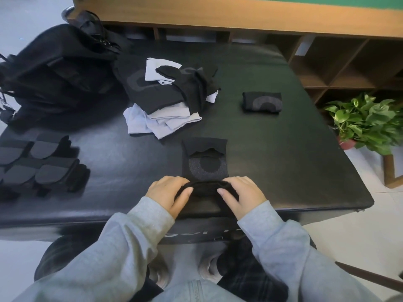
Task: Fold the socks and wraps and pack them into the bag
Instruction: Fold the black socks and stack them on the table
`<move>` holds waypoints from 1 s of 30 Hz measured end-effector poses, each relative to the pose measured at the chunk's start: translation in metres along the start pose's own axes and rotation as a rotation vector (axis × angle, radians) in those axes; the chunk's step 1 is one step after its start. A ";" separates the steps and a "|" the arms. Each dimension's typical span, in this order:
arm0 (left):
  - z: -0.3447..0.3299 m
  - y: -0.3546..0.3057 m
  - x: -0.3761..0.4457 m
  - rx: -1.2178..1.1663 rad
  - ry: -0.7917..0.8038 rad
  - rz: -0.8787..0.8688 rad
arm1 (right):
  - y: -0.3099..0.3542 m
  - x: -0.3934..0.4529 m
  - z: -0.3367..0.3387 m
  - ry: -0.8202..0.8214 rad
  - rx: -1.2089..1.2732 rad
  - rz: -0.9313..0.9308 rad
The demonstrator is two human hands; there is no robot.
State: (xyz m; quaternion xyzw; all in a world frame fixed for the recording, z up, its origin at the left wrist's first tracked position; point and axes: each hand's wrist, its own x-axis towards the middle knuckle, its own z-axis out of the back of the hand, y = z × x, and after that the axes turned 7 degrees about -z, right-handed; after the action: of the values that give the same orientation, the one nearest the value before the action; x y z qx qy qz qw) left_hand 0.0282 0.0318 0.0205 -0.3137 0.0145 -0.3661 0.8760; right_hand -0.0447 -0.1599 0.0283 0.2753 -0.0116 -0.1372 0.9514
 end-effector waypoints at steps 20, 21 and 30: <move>-0.010 0.016 0.004 0.052 0.012 -0.066 | -0.002 0.003 -0.019 -0.167 0.067 -0.063; -0.011 0.016 0.003 0.061 0.030 -0.063 | -0.002 0.003 -0.020 -0.172 0.061 -0.076; -0.012 0.012 0.007 0.072 -0.030 -0.079 | -0.002 0.000 -0.019 -0.147 0.080 -0.141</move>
State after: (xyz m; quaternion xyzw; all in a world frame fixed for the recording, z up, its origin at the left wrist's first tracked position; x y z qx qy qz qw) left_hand 0.0375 0.0270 0.0058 -0.2877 -0.0241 -0.3962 0.8716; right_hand -0.0429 -0.1518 0.0109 0.3023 -0.0673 -0.2229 0.9243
